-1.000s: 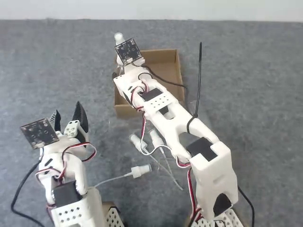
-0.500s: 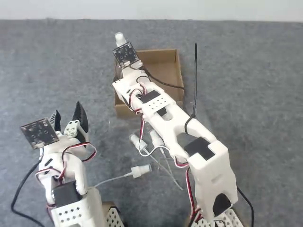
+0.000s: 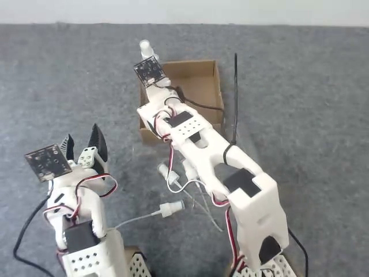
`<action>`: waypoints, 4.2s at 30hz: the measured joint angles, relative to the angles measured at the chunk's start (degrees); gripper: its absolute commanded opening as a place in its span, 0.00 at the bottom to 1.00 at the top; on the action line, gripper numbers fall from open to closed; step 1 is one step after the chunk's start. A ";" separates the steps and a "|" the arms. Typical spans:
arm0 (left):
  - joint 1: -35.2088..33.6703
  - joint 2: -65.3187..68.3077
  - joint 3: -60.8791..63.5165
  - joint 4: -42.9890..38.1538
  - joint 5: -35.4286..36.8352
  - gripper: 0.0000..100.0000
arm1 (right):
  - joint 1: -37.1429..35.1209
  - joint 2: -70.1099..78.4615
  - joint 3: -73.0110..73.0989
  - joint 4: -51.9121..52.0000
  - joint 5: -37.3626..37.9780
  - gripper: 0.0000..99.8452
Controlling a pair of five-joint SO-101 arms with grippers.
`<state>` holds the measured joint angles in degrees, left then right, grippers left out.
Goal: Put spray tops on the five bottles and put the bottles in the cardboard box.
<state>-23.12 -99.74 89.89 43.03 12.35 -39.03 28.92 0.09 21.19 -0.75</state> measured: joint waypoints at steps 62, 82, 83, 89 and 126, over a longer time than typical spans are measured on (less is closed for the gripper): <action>-0.09 0.00 2.20 -3.34 -1.58 0.21 | 7.82 -45.98 0.00 79.12 0.62 0.26; -0.09 0.00 2.20 -3.34 -1.76 0.21 | 15.12 -46.07 15.30 71.12 0.97 0.26; -0.09 0.00 2.20 -3.34 -1.76 0.21 | 16.18 -46.07 17.14 68.40 0.97 0.26; -0.09 0.00 2.20 -3.34 -1.76 0.21 | 19.87 -46.07 26.73 52.92 6.33 0.26; 0.00 0.00 2.20 -3.34 -1.76 0.21 | 33.41 -16.18 16.26 41.23 9.23 0.08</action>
<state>-23.12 -99.74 92.09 39.69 10.59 -5.63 12.75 16.35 62.42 8.48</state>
